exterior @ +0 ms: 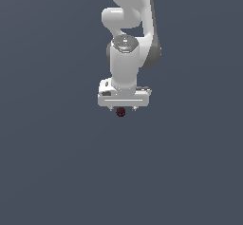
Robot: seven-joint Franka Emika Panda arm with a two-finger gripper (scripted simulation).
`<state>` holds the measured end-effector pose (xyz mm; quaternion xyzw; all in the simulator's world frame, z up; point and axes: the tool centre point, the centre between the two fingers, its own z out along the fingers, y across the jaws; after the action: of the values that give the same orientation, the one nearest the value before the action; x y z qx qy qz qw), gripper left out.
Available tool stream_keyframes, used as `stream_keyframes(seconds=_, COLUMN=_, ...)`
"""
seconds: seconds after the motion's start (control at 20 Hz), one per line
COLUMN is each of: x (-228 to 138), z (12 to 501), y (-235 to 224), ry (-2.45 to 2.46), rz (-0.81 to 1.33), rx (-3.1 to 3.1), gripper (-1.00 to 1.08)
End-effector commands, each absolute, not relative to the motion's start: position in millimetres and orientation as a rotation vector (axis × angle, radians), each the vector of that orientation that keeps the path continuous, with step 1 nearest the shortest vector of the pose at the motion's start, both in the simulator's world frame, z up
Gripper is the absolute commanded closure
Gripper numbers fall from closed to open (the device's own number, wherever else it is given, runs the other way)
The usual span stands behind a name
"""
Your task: Pick up the object and move it to a goal position.
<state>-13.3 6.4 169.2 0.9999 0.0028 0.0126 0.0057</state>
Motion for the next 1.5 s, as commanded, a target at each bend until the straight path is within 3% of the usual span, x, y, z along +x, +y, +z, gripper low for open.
stream_keyframes(seconds=0.0, x=-21.8, z=157.5, y=5.6, ry=-0.009, rz=0.034, rx=3.132, gripper=-0.92)
stream_keyframes(seconds=0.75, x=-91.5, z=84.8, y=-1.8, ry=-0.141, rz=0.003, rx=3.138, gripper=-0.92)
stream_keyframes(seconds=1.45, x=-99.2, z=64.7, y=-2.7, ry=-0.154, rz=-0.001, rx=3.138, gripper=-0.92)
